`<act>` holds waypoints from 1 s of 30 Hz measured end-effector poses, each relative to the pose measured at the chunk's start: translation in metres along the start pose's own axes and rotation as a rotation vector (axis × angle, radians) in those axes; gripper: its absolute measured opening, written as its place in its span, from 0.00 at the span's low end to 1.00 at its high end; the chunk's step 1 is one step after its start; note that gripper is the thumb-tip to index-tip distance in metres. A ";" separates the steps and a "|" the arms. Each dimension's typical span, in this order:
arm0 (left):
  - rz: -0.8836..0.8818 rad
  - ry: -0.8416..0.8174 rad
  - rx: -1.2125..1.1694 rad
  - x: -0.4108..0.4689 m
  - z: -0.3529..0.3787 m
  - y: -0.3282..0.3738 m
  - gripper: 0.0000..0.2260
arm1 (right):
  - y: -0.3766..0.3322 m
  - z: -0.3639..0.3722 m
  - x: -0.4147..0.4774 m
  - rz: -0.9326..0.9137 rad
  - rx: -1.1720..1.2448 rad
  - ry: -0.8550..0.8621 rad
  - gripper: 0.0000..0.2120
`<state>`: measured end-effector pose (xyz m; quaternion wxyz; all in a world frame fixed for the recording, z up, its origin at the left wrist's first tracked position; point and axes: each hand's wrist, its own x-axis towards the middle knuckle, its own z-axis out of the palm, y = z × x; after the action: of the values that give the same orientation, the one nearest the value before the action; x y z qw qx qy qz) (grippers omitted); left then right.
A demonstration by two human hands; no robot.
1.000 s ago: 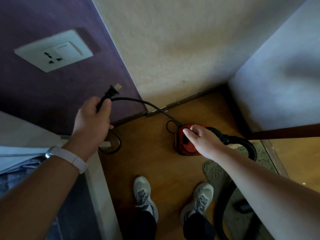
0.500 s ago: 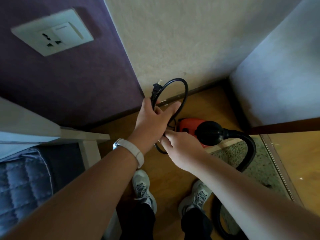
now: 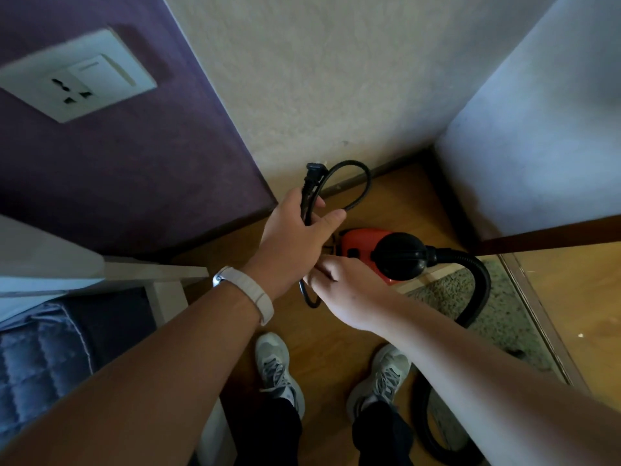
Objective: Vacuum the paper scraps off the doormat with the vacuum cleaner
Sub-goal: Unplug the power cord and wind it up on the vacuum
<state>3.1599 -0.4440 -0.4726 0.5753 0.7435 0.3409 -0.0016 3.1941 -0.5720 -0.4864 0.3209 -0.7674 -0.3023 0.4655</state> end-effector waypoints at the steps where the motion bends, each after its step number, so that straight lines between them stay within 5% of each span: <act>1: 0.010 0.029 0.030 0.003 -0.003 0.001 0.08 | 0.004 0.000 -0.002 -0.026 0.024 0.009 0.19; 8: -0.023 0.114 -0.112 0.024 -0.059 -0.007 0.02 | 0.063 -0.014 -0.003 0.056 0.084 0.096 0.22; 12: -0.036 0.128 0.034 0.022 -0.076 -0.019 0.04 | 0.077 -0.017 0.008 0.136 0.082 0.080 0.18; 17: -0.045 -0.062 0.370 0.011 -0.056 -0.035 0.05 | 0.071 -0.019 0.024 0.152 0.084 0.140 0.18; 24: -0.165 -0.383 0.490 0.021 0.000 -0.064 0.26 | 0.053 -0.009 0.044 0.253 0.348 0.212 0.14; 30: -0.115 -0.174 0.508 0.037 0.028 -0.087 0.38 | 0.063 -0.010 0.065 0.319 0.606 0.191 0.16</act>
<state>3.1554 -0.4402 -0.5708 0.3965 0.8404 0.3205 -0.1838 3.2389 -0.5630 -0.5651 0.4841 -0.7150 0.0043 0.5043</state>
